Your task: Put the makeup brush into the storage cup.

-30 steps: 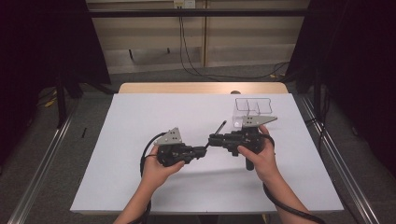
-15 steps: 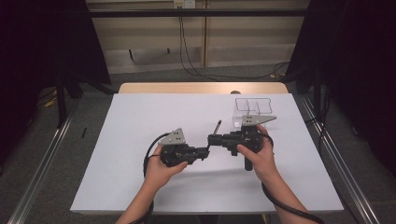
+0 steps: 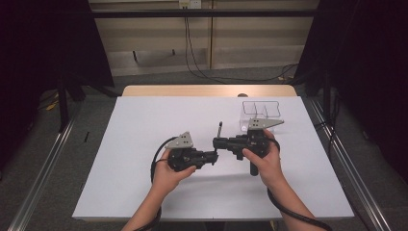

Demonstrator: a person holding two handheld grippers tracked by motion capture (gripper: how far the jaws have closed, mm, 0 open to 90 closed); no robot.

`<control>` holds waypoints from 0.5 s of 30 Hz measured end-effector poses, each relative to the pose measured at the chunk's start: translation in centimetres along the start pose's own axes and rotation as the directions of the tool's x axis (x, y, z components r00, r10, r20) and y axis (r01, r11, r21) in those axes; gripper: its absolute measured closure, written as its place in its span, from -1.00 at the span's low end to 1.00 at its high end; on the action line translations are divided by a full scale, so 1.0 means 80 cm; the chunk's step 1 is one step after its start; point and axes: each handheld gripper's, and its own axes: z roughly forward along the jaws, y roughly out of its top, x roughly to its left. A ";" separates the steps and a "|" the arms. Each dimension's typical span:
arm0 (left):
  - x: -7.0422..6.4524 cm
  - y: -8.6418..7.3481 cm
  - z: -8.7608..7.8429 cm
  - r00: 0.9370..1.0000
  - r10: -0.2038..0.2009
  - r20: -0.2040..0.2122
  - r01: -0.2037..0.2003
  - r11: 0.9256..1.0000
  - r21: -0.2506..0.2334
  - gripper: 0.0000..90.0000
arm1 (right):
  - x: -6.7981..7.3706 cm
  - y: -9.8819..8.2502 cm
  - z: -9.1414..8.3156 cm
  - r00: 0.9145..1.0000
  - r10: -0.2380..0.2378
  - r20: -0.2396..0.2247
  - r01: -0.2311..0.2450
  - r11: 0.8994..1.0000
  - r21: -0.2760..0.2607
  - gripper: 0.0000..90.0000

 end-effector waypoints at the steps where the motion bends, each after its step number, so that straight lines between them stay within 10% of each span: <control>1: 0.000 0.000 0.001 1.000 -0.002 0.001 0.002 1.000 -0.003 0.84 | 0.000 0.000 0.000 1.000 -0.003 0.000 0.003 1.000 0.000 0.88; 15: 0.000 -0.002 0.003 1.000 -0.020 0.010 0.020 1.000 -0.022 0.78 | -0.001 0.000 0.001 1.000 -0.014 0.002 0.014 1.000 -0.004 0.88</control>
